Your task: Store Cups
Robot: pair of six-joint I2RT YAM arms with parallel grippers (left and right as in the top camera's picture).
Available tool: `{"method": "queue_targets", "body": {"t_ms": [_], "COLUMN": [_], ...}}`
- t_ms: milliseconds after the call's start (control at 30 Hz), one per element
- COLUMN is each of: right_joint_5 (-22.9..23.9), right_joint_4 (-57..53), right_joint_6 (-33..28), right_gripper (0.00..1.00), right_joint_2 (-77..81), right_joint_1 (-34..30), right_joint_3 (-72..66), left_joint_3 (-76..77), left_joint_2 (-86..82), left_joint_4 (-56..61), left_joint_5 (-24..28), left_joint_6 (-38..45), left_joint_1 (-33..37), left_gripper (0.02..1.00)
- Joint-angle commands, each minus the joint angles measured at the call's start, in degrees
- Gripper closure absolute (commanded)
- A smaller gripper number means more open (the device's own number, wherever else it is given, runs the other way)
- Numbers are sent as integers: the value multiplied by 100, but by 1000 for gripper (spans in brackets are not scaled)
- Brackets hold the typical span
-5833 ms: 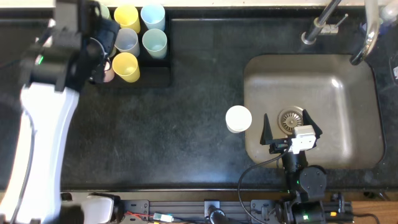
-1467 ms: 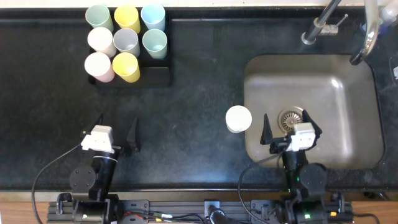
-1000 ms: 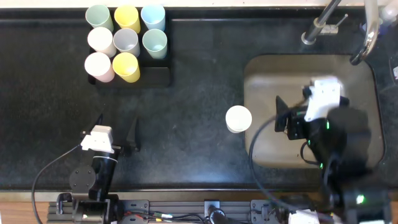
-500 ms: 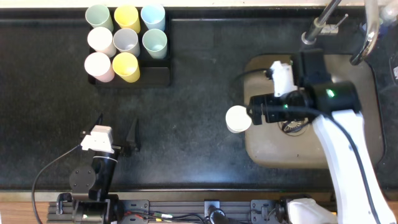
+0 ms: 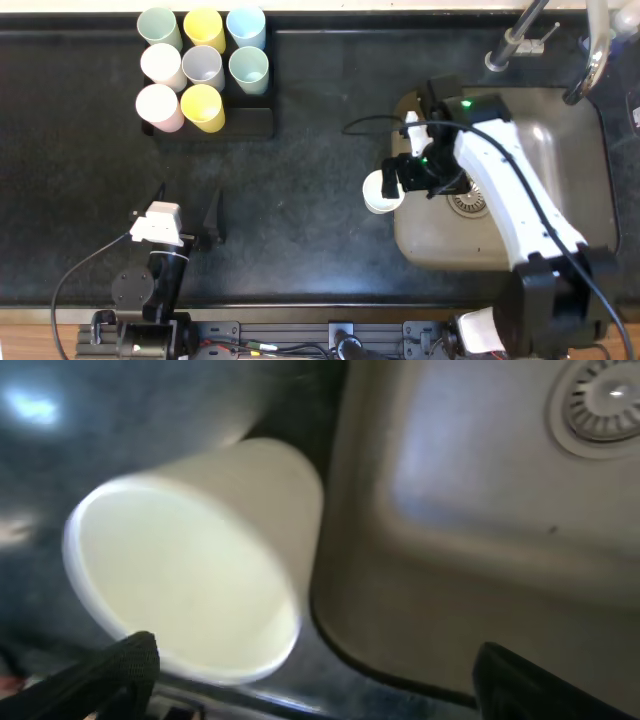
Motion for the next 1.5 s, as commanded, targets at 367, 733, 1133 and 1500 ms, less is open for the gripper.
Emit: {"method": "queue_targets", "body": {"t_ms": [367, 733, 1133, 1500], "right_joint_5": [590, 848, 798, 415], "right_joint_4": [249, 402, 693, 553], "right_joint_6": [621, 881, 881, 1491], "right_gripper": [233, 687, 956, 958], "right_joint_2": [444, 476, 199, -850], "right_joint_1": [365, 590, 772, 1270], "right_joint_3": [138, 138, 175, 2385], "left_joint_3": [-9, -9, -9, -9], "left_joint_2": [-48, -48, -48, -48], "left_joint_4": [-28, -28, -28, -28], "left_joint_5": [-24, -24, -24, -24], "left_joint_6": [103, 103, 103, 103], "left_joint_1": [55, 55, 55, 55], "left_gripper": [18, 18, 20, 20]}}
